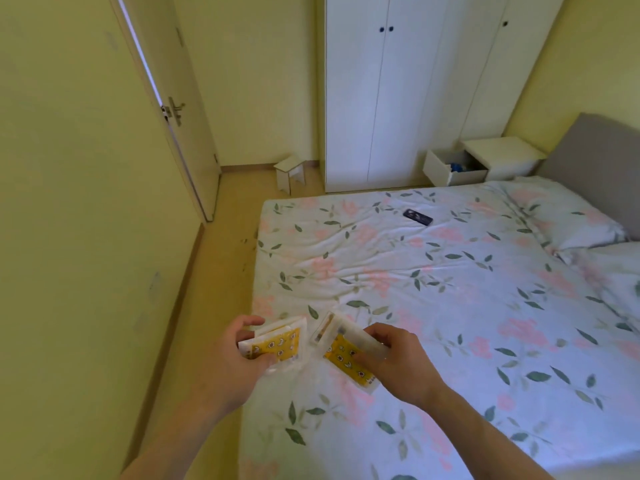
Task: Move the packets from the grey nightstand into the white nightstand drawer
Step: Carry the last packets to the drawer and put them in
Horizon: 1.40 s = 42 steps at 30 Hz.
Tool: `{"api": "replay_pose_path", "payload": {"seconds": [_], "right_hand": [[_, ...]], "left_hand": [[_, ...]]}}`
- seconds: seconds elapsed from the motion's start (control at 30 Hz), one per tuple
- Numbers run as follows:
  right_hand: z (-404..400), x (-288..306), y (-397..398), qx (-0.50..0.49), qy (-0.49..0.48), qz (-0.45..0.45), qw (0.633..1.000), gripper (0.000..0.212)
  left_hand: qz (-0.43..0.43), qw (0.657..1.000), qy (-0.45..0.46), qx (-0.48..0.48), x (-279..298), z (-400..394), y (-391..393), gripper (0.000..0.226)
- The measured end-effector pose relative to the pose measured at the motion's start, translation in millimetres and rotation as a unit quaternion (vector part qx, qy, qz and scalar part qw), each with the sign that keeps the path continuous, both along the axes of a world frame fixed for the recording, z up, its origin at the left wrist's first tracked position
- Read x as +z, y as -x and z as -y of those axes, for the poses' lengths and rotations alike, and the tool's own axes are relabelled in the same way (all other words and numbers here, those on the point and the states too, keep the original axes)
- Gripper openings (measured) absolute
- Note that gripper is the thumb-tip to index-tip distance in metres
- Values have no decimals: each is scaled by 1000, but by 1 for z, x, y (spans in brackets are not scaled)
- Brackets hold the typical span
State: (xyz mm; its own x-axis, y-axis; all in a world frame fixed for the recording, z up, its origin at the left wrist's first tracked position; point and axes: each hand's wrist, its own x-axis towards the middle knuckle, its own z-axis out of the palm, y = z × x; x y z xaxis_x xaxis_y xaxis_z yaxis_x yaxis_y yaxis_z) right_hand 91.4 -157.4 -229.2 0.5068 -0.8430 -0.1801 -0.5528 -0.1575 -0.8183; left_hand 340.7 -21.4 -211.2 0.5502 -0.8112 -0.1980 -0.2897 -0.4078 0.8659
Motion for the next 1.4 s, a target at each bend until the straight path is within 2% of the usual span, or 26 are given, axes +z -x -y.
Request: {"api": "replay_pose_path", "payload": {"seconds": [0.37,0.7,0.87,1.03,1.4], "right_hand": [[-83,-4,-162,-136,-1,10,991,8],[-59,7,-231,-233,14,36,972,7],[0,-10,-279,-276,7,42,960,9],[96,-21,-341,-294,2,65,954,10],[300,9,-460,-289,10,55,956,9]], "left_hand": [[21,995,12,-95,15,-22,-190,49],[-9,981,47,-185,23,62,-270,45],[-7,976,62,-210,18,135,-324,47],[3,973,57,-223,19,245,-386,46],[10,975,48,-218,23,439,-511,46]]}}
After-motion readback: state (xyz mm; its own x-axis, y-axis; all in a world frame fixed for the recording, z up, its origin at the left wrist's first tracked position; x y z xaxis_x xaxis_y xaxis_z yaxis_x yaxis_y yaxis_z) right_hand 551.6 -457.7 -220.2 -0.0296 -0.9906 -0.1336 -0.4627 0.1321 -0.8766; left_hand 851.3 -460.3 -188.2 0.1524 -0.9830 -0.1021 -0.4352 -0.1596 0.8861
